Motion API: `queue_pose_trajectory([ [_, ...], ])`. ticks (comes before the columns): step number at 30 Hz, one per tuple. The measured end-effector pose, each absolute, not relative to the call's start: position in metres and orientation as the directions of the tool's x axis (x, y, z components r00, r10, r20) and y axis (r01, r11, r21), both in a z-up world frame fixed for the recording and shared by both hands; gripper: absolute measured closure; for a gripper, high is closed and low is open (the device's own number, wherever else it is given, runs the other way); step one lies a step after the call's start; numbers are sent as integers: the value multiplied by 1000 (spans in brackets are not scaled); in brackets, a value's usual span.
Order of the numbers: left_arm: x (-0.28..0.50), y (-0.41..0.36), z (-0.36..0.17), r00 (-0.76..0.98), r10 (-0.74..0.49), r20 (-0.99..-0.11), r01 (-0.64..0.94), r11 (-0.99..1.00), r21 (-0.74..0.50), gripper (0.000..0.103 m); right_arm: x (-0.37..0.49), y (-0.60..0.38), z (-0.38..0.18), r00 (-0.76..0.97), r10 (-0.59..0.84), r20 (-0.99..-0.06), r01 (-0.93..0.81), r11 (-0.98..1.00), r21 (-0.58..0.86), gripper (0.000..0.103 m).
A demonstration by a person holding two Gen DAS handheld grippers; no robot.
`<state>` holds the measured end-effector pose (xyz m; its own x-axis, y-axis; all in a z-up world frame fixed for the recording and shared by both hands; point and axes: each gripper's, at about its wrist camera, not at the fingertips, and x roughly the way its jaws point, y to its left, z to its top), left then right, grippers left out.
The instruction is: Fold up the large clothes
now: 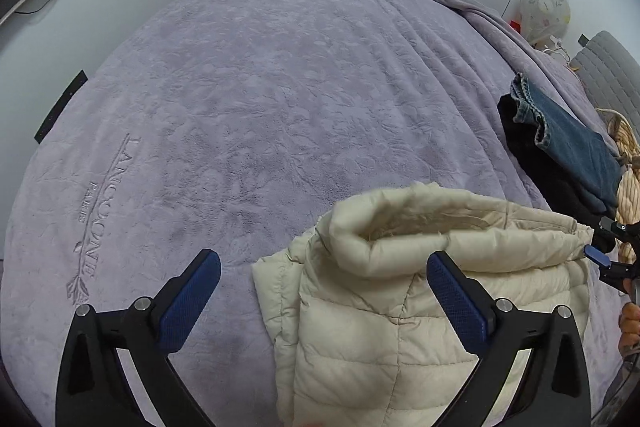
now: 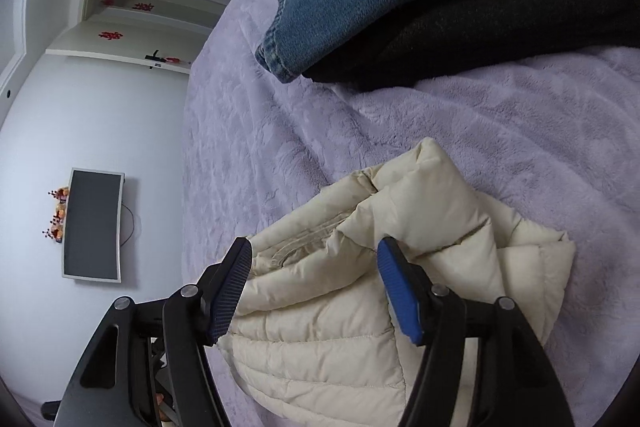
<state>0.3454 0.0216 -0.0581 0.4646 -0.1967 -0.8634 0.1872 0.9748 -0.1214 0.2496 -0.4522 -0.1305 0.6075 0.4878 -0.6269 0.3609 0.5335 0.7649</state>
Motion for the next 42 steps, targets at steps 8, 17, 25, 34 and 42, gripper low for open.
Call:
queue_pose_trajectory([
  [8, 328, 18, -69, 450, -169, -877, 214, 974, -78, 0, 214, -456, -118, 623, 468, -627, 360, 541, 760, 38],
  [17, 356, -7, -121, 407, -86, -909, 145, 989, -28, 0, 219, -447, -152, 561, 424, -711, 414, 600, 685, 39],
  [25, 370, 11, -154, 353, -43, -935, 63, 998, -23, 0, 213, -464, -177, 548, 369, -750, 484, 591, 645, 42],
  [34, 337, 69, -124, 298, -199, -933, 87, 980, -181, 0, 141, -473, -144, 590, 333, -736, 483, 584, 652, 20],
  [42, 297, 104, -149, 188, -319, -929, 34, 947, -318, 0, 59, -446, -155, 586, 391, -710, 531, 476, 701, 20],
])
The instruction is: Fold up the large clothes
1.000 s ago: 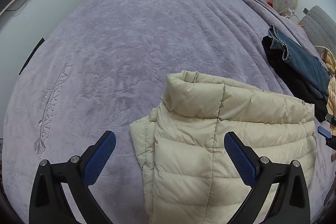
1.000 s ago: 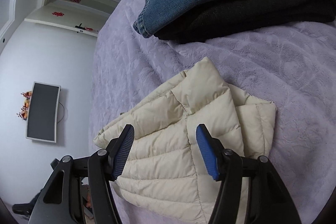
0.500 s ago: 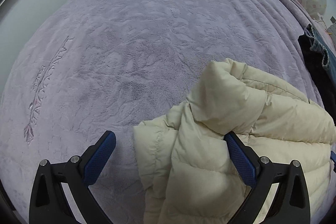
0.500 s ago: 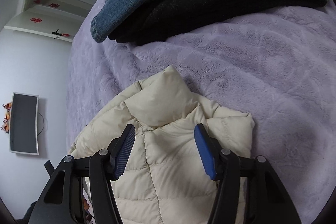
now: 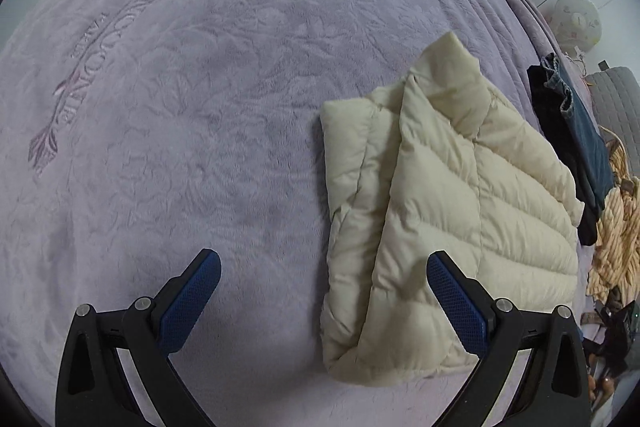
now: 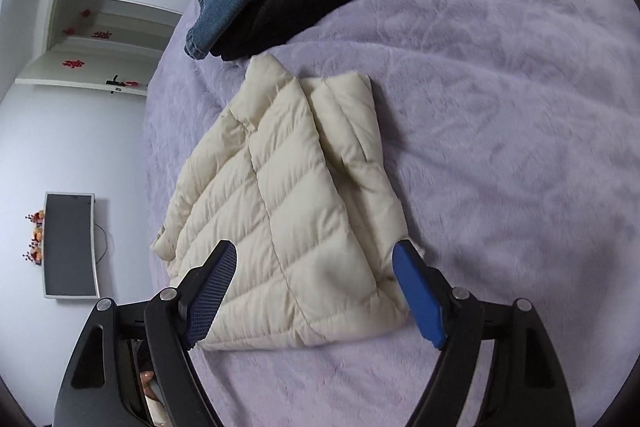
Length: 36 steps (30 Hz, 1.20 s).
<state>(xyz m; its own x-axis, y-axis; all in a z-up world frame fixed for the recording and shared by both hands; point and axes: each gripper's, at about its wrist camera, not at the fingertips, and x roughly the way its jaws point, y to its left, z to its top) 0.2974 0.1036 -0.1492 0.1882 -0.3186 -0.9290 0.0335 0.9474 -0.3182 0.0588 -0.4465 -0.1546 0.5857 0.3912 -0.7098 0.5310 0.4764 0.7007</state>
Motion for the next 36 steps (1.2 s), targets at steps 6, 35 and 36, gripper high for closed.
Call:
queue_pose_trajectory([
  [6, 281, 106, -167, 137, -416, -899, 10, 908, -419, 0, 26, -419, -171, 580, 444, -683, 535, 424, 731, 17],
  [35, 294, 50, -175, 134, -534, -835, 144, 844, -517, 77, 59, -386, -250, 716, 549, -432, 474, 72, 878, 77],
  [36, 293, 50, -172, 137, -539, -831, 147, 841, -521, 78, 57, -385, -250, 719, 549, -427, 471, 67, 880, 79],
])
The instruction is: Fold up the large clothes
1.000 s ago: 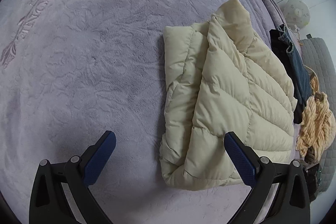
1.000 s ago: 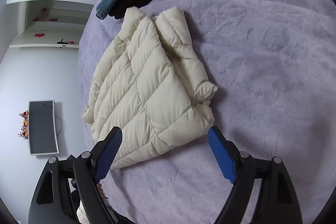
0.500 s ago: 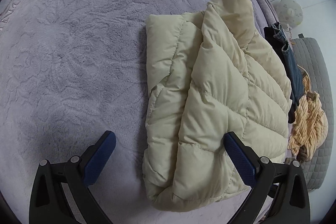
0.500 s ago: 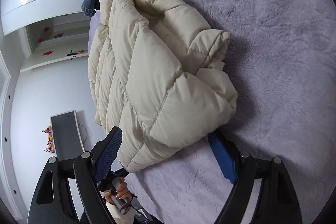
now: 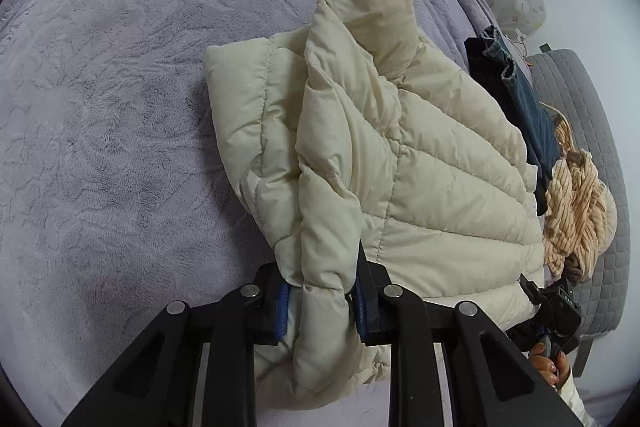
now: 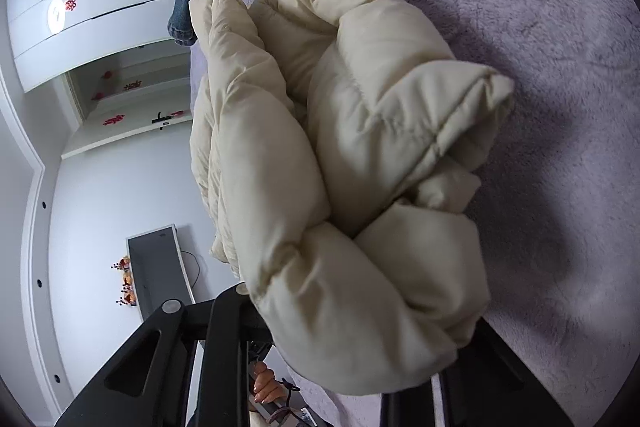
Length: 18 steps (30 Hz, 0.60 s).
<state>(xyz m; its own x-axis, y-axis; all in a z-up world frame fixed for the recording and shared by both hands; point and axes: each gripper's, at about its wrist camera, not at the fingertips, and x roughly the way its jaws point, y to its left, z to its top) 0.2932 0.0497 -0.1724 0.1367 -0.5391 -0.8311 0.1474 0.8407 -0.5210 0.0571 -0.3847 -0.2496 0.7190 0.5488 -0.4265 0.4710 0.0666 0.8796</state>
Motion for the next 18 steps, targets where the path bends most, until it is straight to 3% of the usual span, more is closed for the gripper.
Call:
queue_pose_trajectory([
  [18, 227, 90, -163, 74, -517, -853, 181, 848, -499, 78, 12, -383, -246, 678, 584, -447, 517, 54, 854, 81],
])
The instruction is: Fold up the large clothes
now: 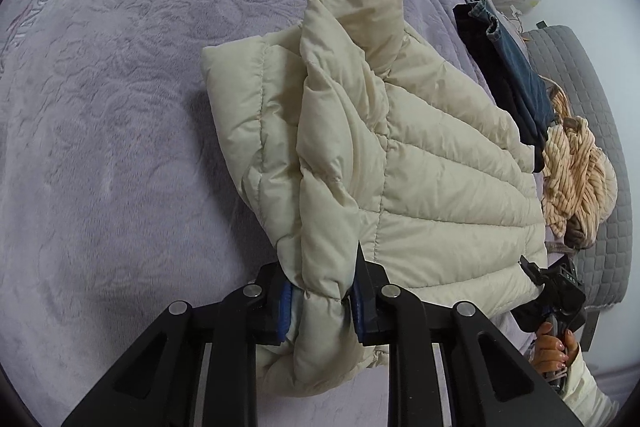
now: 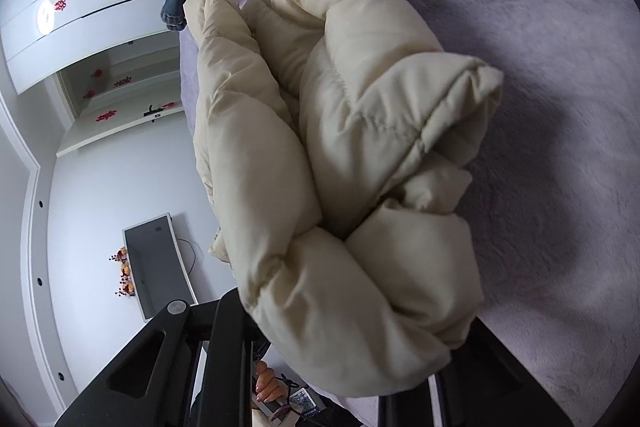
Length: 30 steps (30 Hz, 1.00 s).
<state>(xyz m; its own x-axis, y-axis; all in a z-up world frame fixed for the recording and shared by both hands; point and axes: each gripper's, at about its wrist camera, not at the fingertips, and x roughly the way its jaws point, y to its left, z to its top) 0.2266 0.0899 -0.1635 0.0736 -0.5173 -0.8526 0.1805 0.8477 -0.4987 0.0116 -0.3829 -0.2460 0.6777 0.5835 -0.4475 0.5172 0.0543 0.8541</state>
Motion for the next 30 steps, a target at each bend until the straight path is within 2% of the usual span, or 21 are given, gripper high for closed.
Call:
queue_pose_trajectory([
  [3, 216, 92, -164, 82, -500, -862, 177, 858, -481, 78, 18, -385, -244, 667, 583, -464, 536, 57, 842, 81],
  [4, 214, 93, -163, 89, -484, -871, 166, 869, -466, 70, 20, -385, -244, 663, 583, -470, 538, 65, 840, 77],
  [5, 213, 93, -161, 95, -449, -889, 152, 889, -433, 55, 30, -383, -244, 655, 581, -482, 546, 77, 834, 76],
  [6, 213, 94, -158, 110, -414, -904, 145, 906, -397, 49, 34, -382, -242, 649, 578, -495, 551, 93, 830, 73],
  [8, 210, 96, -147, 148, -386, -911, 164, 918, -362, 47, 40, -383, -232, 620, 572, -538, 571, 142, 809, 56],
  [9, 210, 99, -142, 157, -379, -912, 169, 920, -353, 47, 41, -385, -226, 603, 561, -567, 582, 177, 794, 33],
  [10, 210, 103, -136, 173, -370, -913, 168, 924, -343, 47, 41, -387, -218, 590, 547, -593, 589, 211, 780, 20],
  [14, 214, 117, -110, 252, -358, -899, 170, 931, -323, 47, 37, -397, -184, 525, 472, -709, 623, 354, 697, 20],
  [15, 217, 118, -103, 266, -360, -894, 174, 930, -323, 47, 34, -400, -176, 515, 450, -730, 627, 382, 678, 22],
  [17, 221, 116, -92, 292, -364, -884, 192, 928, -318, 47, 30, -403, -158, 508, 404, -761, 631, 428, 648, 36],
  [18, 225, 113, -86, 302, -369, -879, 205, 926, -318, 47, 30, -403, -148, 504, 376, -778, 630, 456, 628, 50],
  [19, 227, 110, -81, 310, -377, -873, 218, 922, -320, 47, 24, -402, -138, 506, 345, -791, 621, 490, 611, 70],
  [21, 234, 99, -75, 315, -396, -862, 242, 912, -331, 47, 31, -395, -116, 522, 306, -796, 581, 555, 595, 84],
  [24, 245, 74, -76, 317, -403, -859, 286, 904, -319, 47, 58, -379, -98, 548, 328, -769, 479, 630, 611, 84],
  [30, 270, 25, -92, 327, -399, -857, 335, 897, -289, 47, 110, -314, -106, 508, 383, -771, 261, 785, 561, 84],
])
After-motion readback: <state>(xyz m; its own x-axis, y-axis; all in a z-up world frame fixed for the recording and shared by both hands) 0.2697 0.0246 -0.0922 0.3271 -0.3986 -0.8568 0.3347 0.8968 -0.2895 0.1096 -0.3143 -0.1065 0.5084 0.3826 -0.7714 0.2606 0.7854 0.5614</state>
